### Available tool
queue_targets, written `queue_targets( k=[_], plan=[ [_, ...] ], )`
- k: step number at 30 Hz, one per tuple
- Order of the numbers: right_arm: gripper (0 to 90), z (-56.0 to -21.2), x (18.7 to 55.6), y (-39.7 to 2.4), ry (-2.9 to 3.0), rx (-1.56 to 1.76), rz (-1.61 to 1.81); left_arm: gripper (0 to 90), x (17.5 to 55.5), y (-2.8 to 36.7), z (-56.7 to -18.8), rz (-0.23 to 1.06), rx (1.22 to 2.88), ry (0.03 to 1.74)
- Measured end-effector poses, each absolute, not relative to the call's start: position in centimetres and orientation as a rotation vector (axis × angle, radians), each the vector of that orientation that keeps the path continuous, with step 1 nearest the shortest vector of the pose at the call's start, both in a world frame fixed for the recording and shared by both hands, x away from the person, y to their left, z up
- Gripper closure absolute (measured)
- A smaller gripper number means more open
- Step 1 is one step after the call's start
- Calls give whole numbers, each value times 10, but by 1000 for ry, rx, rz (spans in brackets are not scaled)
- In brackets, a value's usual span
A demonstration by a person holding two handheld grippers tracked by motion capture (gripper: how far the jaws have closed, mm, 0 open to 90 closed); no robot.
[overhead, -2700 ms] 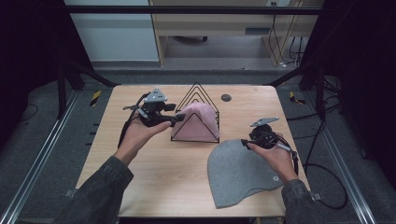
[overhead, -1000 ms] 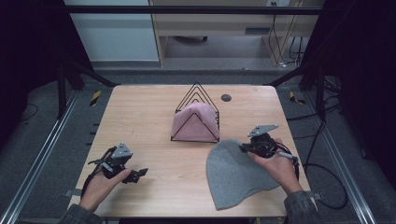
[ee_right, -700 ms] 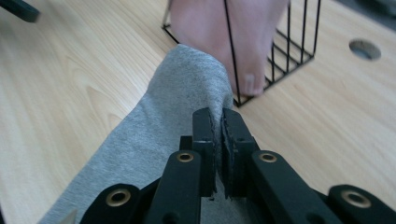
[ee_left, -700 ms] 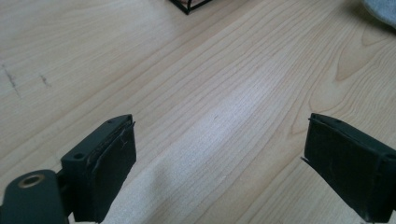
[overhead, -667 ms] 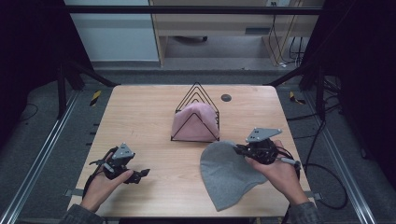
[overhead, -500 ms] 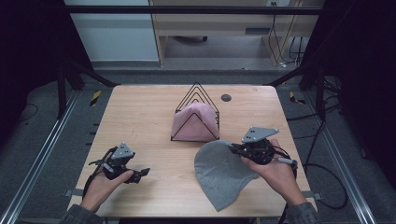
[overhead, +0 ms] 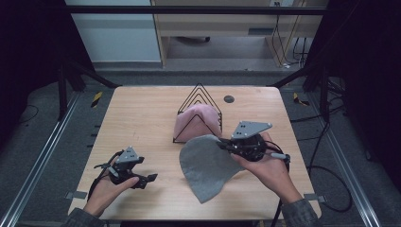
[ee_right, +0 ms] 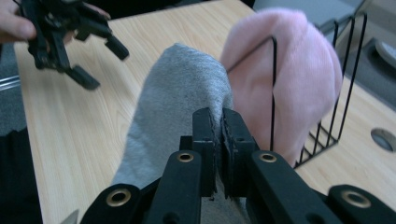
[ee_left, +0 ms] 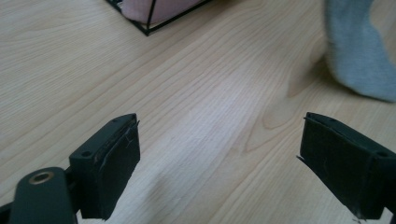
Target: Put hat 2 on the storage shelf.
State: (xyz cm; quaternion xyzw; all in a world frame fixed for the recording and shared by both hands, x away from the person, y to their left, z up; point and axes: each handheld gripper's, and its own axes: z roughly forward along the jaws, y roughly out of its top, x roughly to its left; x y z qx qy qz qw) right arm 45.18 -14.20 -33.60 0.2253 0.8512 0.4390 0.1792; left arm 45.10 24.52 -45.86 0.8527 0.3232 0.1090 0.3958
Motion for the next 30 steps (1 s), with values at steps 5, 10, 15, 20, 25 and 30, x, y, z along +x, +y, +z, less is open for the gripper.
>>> queue_targets(
  k=[5,10,15,20,25,30],
  plan=[
    [859,-322,448,-131,2397,582,1271,119,449,239,-458,262,2171,777],
    [860,-312,446,-124,2395,557,1300,120,446,234,-458,254,2167,757],
    [861,-299,447,-112,2392,515,1330,127,444,229,-457,250,2169,741],
    [860,-285,447,-106,2376,484,1354,139,442,226,-453,262,2152,723],
    [860,-273,443,-102,2359,463,1377,159,442,222,-444,269,2114,723],
    [860,-272,443,-99,2361,460,1369,217,446,210,-425,308,2105,678]
  ],
)
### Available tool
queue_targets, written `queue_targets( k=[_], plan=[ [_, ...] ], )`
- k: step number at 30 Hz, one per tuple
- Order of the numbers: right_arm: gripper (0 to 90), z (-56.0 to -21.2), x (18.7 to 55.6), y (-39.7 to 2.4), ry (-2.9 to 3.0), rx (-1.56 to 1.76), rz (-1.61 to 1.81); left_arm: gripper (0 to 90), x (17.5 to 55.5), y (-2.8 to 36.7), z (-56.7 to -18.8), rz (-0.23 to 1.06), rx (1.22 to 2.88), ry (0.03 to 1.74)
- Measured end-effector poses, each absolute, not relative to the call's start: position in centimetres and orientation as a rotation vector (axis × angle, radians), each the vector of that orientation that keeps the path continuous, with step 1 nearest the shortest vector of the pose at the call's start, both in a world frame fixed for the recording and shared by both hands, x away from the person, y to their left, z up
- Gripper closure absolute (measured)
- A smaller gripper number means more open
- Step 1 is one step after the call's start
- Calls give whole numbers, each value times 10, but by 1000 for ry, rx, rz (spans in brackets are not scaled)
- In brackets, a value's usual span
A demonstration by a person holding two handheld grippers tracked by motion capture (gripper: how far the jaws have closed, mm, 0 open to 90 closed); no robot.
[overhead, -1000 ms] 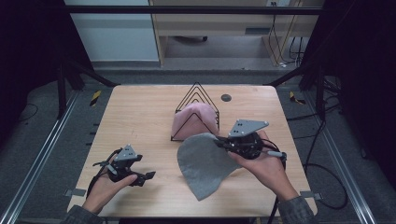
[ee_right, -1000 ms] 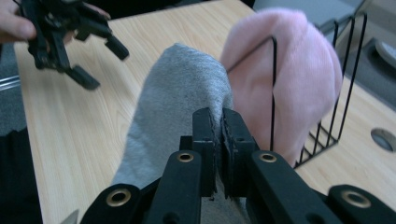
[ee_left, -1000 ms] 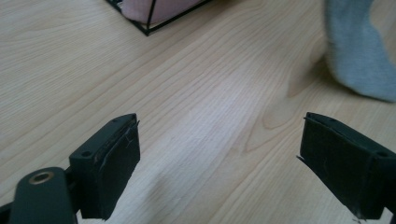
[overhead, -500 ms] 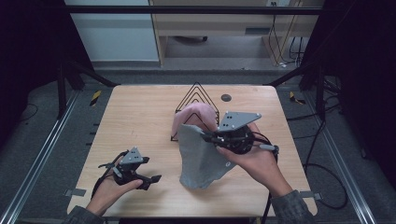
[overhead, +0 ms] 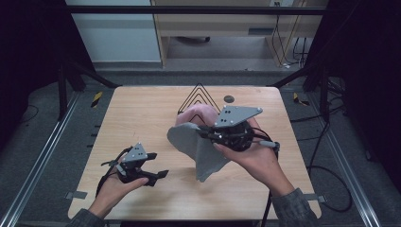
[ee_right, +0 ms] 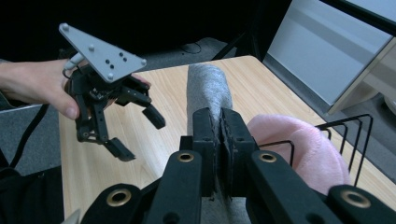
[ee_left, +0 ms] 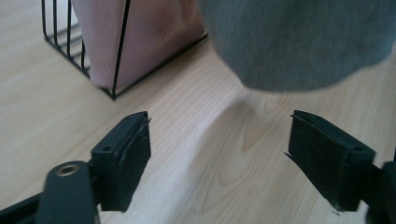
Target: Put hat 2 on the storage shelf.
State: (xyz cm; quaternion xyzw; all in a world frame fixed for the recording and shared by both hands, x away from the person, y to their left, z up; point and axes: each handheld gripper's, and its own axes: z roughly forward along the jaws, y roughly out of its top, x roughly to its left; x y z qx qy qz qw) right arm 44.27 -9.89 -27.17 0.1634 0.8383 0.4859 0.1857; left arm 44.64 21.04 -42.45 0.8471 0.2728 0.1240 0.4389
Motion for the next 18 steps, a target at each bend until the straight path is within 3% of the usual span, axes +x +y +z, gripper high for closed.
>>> queue_targets(
  k=[9,14,15,16,18],
  plan=[
    [860,-277,443,-93,2380,450,1370,321,466,187,-413,327,2099,652],
    [859,-281,443,-94,2390,457,1352,548,476,174,-413,312,2081,630],
    [859,-282,444,-95,2391,465,1347,548,478,170,-413,323,2097,617],
    [859,-285,445,-99,2395,491,1332,687,480,166,-413,316,2116,614],
    [859,-288,447,-104,2398,516,1336,791,481,162,-411,290,2127,607]
  ],
)
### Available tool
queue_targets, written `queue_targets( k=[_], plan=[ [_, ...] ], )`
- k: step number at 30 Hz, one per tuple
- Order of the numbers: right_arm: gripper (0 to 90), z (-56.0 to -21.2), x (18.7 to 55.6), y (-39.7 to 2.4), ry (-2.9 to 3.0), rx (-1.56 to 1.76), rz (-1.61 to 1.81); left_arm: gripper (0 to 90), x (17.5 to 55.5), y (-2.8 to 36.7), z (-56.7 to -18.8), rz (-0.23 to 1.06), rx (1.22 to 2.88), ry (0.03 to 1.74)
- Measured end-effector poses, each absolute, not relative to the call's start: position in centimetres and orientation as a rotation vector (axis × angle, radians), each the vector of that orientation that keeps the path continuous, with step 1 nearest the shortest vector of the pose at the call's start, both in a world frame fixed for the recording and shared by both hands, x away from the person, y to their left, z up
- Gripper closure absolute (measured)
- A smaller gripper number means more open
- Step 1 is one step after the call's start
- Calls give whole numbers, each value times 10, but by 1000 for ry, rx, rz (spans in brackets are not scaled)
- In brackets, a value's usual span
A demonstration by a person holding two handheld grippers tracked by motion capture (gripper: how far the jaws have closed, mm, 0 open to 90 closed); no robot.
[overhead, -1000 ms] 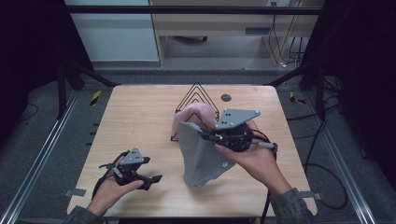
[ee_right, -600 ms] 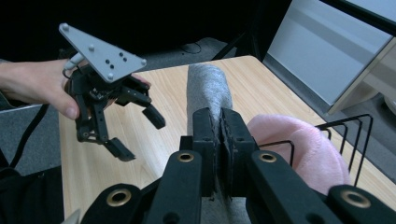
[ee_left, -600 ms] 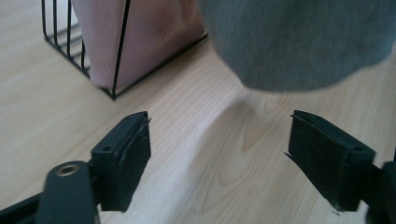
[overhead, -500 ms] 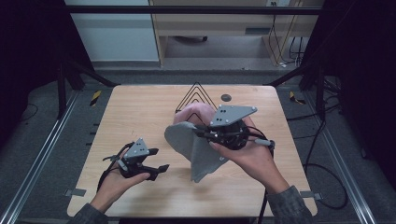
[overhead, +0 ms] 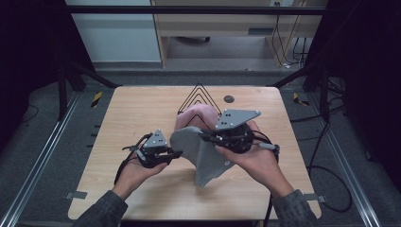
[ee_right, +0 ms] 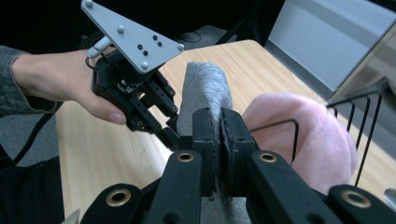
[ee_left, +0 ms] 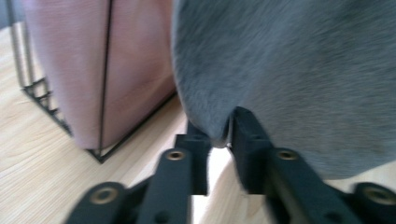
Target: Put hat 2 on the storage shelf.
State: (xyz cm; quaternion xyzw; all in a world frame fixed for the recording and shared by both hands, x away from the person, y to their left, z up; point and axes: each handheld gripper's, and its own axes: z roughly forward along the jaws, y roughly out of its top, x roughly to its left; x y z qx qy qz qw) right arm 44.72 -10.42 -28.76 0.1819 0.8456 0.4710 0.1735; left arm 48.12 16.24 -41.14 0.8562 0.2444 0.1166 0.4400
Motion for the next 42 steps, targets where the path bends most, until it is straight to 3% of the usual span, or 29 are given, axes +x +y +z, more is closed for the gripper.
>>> queue_targets(
  k=[4,15,31,42],
  plan=[
    [858,-296,455,-117,2395,594,1348,864,482,156,-395,273,2144,604],
    [857,-297,467,-144,2339,737,1395,870,476,158,-338,287,2188,548],
    [857,-236,483,-157,2283,716,1467,874,495,158,-248,318,2154,463],
    [858,-217,495,-154,2253,731,1526,875,508,161,-226,342,2131,458]
  ],
)
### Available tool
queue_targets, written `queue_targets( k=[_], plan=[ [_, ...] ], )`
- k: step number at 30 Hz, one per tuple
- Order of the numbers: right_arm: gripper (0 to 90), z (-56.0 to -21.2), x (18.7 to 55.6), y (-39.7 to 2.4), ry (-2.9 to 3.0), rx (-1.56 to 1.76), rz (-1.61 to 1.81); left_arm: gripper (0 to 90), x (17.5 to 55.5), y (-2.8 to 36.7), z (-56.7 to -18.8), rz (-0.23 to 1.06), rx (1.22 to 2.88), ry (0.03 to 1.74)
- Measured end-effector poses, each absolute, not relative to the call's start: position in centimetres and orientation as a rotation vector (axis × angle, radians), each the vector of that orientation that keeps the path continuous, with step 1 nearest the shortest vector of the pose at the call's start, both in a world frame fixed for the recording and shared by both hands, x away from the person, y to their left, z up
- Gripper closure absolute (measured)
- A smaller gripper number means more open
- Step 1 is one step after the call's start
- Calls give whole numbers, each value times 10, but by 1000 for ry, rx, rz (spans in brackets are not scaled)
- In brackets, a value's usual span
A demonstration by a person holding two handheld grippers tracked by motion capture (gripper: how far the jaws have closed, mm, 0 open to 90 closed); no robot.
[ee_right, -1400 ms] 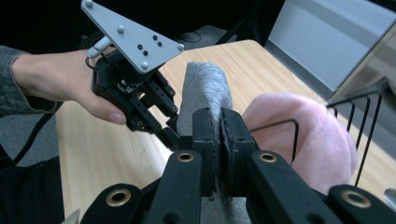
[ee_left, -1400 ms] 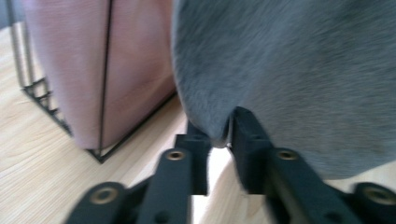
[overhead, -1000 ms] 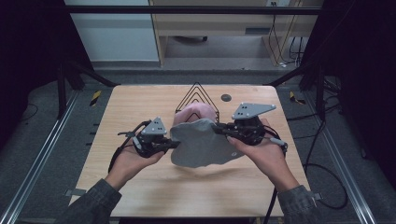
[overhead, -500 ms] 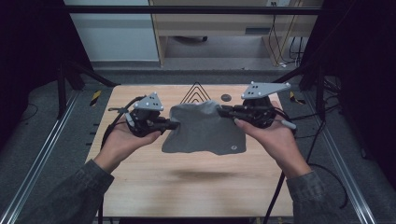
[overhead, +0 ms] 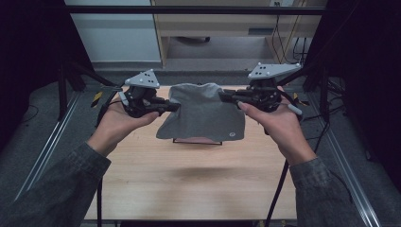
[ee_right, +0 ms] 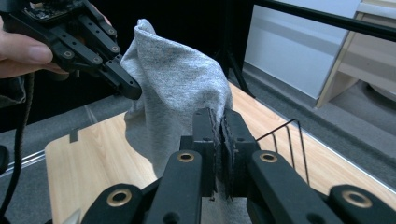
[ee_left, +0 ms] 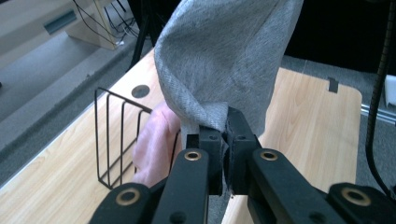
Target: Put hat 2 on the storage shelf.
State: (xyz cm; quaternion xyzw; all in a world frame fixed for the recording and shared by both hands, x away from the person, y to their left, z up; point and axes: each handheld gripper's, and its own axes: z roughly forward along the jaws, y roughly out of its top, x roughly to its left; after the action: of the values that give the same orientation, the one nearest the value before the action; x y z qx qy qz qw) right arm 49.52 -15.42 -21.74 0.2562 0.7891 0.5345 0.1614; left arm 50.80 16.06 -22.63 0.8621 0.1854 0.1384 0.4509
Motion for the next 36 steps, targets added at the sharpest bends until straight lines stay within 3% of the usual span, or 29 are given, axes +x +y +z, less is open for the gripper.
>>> queue_targets(
  k=[17,36],
  plan=[
    [859,-180,550,-154,2115,777,1567,875,553,156,-199,395,2031,506],
    [859,-200,601,-157,2010,832,1650,876,602,159,-195,492,1985,566]
  ],
)
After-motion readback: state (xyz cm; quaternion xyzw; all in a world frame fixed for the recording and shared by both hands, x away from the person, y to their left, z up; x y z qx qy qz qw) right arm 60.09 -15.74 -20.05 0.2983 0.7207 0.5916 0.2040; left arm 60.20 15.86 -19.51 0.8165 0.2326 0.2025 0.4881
